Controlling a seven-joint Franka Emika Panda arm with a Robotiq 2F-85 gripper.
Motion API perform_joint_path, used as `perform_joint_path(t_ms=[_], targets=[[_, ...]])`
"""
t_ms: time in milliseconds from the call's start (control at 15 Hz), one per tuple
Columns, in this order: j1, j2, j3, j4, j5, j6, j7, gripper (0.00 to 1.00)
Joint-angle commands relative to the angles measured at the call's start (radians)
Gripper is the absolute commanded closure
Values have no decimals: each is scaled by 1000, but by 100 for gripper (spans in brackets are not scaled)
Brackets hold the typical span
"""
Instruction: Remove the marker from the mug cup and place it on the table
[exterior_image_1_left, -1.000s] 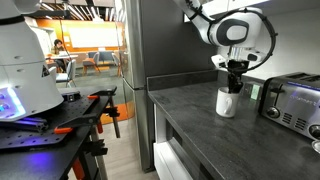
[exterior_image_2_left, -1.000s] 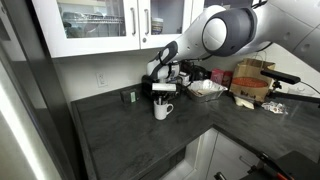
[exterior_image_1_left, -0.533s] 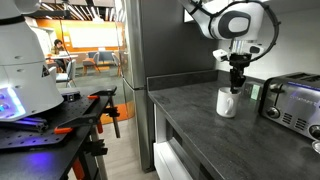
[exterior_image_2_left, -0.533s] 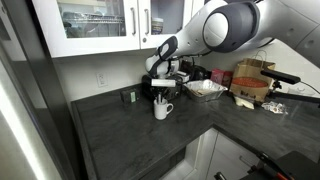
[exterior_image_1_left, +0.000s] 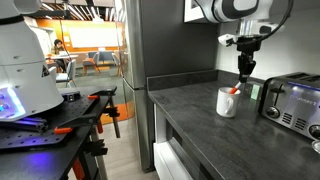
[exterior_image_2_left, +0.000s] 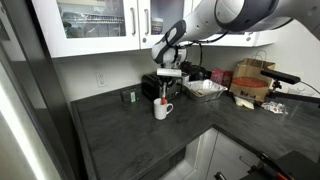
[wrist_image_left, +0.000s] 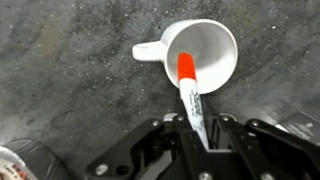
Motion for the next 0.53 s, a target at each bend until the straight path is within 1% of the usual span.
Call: perform_joint_path(t_ms=[0, 200, 333, 467], targets=[[-14, -129, 15, -142, 35, 28, 1, 94], [-39, -203, 20, -172, 75, -105, 7, 94], [-55, -237, 10, -181, 91, -219, 18, 94], [-60, -249, -15, -193, 69, -296, 36, 94]])
